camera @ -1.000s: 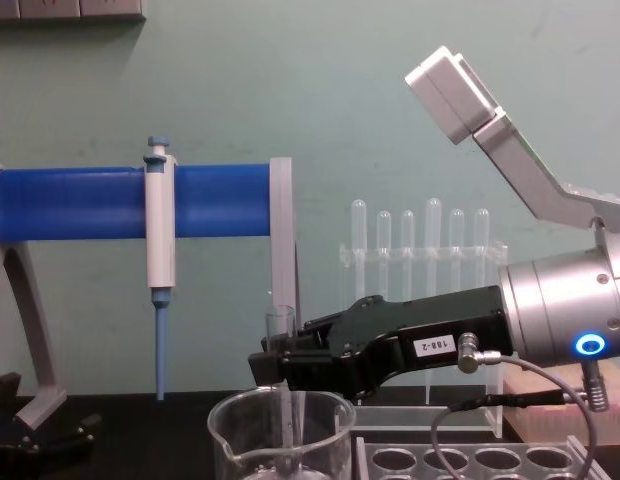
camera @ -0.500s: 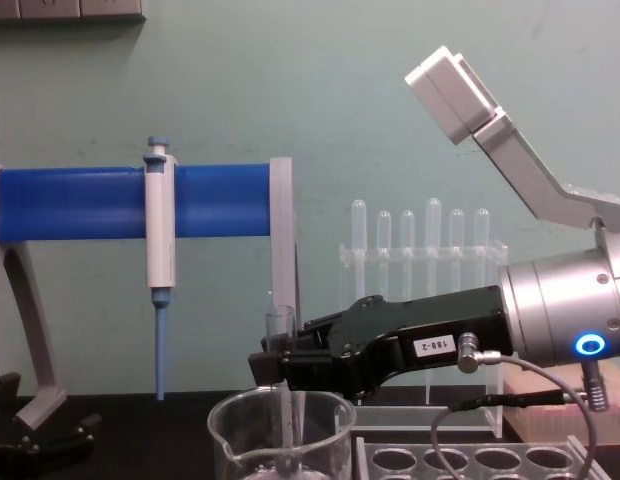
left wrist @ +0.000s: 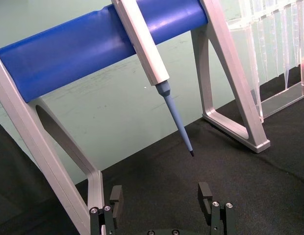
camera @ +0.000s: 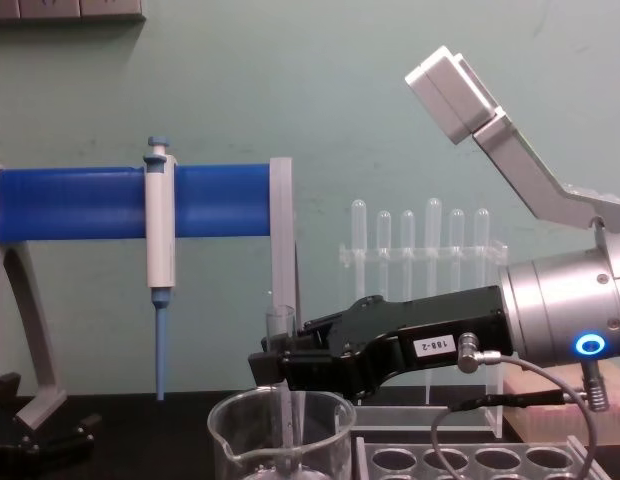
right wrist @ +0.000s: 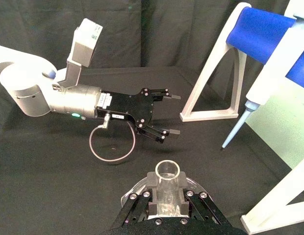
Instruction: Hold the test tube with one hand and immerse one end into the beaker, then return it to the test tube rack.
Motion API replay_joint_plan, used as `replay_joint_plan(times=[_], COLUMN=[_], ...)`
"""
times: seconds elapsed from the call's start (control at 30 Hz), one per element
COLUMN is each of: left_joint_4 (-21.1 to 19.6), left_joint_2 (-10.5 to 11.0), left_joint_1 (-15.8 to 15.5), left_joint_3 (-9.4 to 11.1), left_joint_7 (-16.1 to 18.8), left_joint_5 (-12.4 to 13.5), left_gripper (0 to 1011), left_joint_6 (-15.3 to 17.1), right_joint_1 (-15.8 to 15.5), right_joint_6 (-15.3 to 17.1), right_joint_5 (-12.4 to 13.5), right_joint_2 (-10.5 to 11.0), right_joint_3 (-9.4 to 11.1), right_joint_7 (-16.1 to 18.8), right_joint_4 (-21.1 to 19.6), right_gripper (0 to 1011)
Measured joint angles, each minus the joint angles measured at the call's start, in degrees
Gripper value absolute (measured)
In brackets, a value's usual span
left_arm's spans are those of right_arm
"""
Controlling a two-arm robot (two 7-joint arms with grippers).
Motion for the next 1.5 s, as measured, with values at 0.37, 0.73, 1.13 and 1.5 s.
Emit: replay_joint_plan(times=[0.37, 0.73, 1.13, 1.5], left_joint_4=[0.0, 0.0, 0.0, 0.0], left_joint_2=[0.0, 0.0, 0.0, 0.0], left_joint_1=[0.0, 0.0, 0.0, 0.0], left_joint_3=[0.0, 0.0, 0.0, 0.0], left_joint_7=[0.0, 0.0, 0.0, 0.0], left_joint_5=[0.0, 0.0, 0.0, 0.0], left_gripper=[1000, 1000, 1000, 1000], left_joint_6=[0.0, 0.0, 0.0, 0.0], right_joint_1=[0.0, 0.0, 0.0, 0.0], right_joint_6=[0.0, 0.0, 0.0, 0.0], right_joint_5=[0.0, 0.0, 0.0, 0.0], right_joint_2=[0.0, 0.0, 0.0, 0.0], right_joint_3=[0.0, 0.0, 0.0, 0.0], right_joint_7=[0.0, 0.0, 0.0, 0.0], right_joint_4=[0.0, 0.0, 0.0, 0.0], right_gripper=[238, 237, 238, 238])
